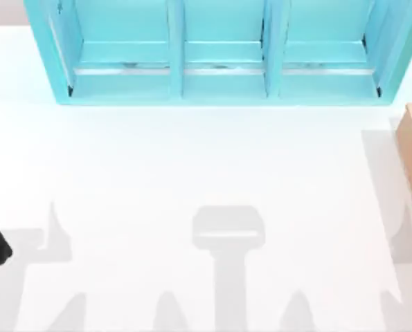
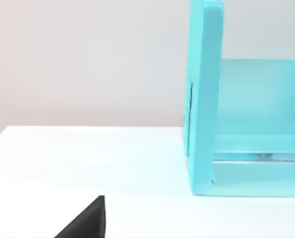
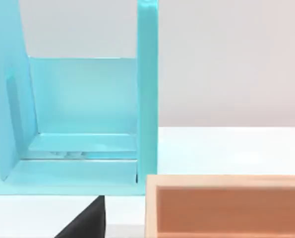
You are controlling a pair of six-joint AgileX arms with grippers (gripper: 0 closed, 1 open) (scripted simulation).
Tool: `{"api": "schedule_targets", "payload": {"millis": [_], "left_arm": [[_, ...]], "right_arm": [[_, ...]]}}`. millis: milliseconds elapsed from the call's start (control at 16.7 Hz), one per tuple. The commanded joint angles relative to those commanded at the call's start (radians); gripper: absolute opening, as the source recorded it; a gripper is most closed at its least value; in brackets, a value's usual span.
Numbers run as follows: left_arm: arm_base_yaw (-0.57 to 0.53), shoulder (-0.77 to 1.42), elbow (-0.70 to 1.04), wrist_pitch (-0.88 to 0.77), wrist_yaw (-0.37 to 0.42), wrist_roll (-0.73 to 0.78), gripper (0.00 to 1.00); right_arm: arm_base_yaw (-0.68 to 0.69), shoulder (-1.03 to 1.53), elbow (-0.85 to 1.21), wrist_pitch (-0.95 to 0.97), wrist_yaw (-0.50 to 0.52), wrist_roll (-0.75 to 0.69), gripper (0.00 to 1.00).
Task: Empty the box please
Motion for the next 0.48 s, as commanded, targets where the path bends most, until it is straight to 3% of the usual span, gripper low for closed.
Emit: {"api": "schedule_targets", "payload": {"millis": [240, 480], "left_arm": [[0.000, 0.000, 0.000, 0.000, 0.000, 0.000, 1.00], [0.000, 0.000, 0.000, 0.000, 0.000, 0.000, 1.00]], "right_arm": [[-0.014, 0.033, 0.033, -0.032, 0.000, -0.013, 1.00], [-0.078, 0.224, 0.205, -0.205, 0.000, -0.075, 1.00]]}}
